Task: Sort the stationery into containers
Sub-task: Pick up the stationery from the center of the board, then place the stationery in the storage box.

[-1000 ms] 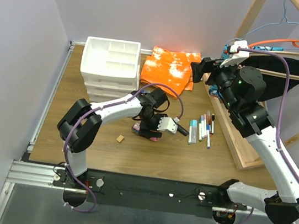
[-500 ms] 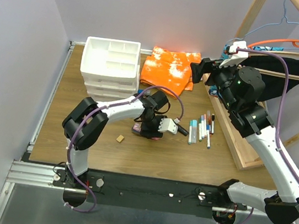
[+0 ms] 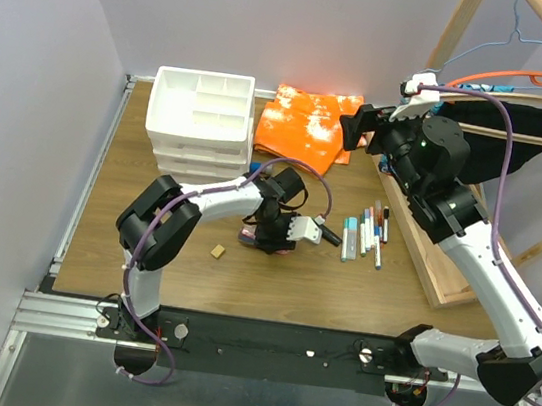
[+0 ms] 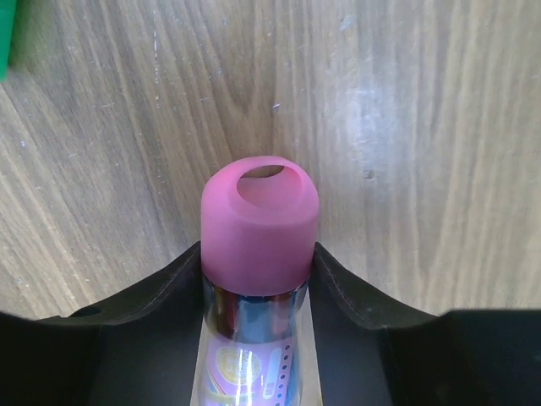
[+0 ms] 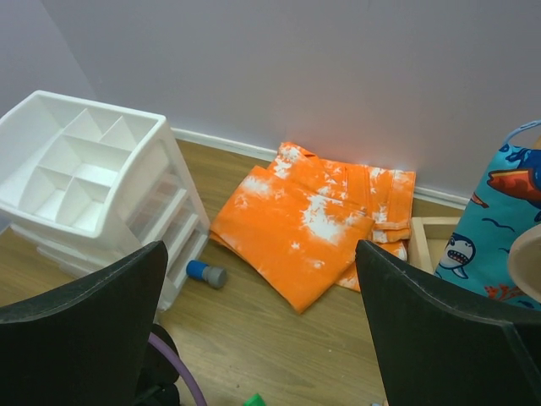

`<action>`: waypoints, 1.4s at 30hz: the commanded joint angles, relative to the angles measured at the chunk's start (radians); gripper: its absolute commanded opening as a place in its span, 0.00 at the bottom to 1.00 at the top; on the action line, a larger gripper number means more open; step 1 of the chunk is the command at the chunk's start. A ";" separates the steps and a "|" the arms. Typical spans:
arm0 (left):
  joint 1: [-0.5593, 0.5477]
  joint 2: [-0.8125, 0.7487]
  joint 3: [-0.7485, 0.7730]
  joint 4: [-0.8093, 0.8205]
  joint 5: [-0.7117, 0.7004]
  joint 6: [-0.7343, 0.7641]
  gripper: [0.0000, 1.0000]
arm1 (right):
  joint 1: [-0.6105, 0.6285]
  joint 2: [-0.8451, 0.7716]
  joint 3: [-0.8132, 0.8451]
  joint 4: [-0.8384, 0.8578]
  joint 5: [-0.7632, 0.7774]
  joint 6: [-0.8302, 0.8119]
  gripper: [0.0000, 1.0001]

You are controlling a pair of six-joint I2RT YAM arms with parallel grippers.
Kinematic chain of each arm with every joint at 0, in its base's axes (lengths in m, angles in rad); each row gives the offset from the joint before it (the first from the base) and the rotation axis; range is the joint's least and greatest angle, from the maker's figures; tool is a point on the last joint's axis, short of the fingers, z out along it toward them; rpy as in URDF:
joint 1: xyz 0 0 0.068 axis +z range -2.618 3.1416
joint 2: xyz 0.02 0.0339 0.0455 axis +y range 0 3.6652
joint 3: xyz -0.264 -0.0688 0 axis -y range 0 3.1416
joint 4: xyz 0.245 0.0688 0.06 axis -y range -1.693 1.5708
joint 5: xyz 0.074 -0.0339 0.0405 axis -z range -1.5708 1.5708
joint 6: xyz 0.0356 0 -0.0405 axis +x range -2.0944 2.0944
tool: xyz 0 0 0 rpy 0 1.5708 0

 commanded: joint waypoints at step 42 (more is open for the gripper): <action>0.880 -0.489 -0.068 1.262 0.008 -0.955 0.17 | -0.012 0.486 0.366 0.029 0.133 0.136 0.97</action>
